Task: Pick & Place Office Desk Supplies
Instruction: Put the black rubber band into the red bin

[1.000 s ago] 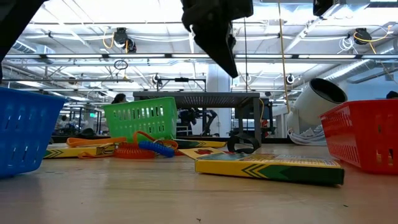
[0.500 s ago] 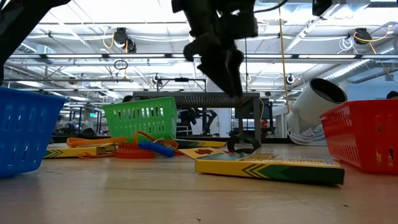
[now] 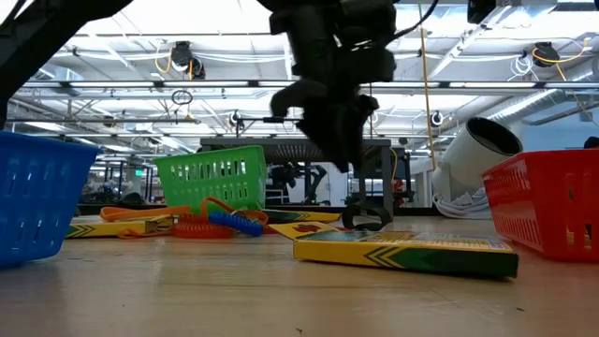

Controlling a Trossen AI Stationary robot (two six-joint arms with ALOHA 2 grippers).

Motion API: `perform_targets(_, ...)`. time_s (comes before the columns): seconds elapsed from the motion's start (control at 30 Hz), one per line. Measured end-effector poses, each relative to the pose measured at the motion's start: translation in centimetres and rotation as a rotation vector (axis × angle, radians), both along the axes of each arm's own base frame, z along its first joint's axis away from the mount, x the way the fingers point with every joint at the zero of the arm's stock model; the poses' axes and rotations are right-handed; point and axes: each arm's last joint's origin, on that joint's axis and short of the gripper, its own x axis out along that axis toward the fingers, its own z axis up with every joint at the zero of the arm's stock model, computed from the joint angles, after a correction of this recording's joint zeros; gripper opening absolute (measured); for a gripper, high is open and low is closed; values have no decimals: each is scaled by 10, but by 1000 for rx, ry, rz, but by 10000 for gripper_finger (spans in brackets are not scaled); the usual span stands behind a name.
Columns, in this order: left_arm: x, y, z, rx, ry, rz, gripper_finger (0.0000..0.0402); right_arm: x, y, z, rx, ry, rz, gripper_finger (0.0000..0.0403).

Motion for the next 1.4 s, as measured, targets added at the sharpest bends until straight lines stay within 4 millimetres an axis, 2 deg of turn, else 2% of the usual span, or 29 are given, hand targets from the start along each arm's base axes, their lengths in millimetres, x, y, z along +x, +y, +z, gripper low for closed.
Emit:
perform_targets(0.17, 20, -3, 14, -2, -56, -1, 164, 1, -2, 0, 5, -5, -12, 171)
perform_targets(0.33, 35, -14, 5, -28, -59, -17, 161, 1, -2, 1, 4, -7, -12, 171)
perform_targets(0.6, 28, -22, -12, 11, 71, 1, 161, 1, -2, -3, -1, 25, -9, 171)
perform_targets(1.4, 24, -23, -15, -72, 111, 20, 161, 7, 1, -7, 8, 58, -7, 171)
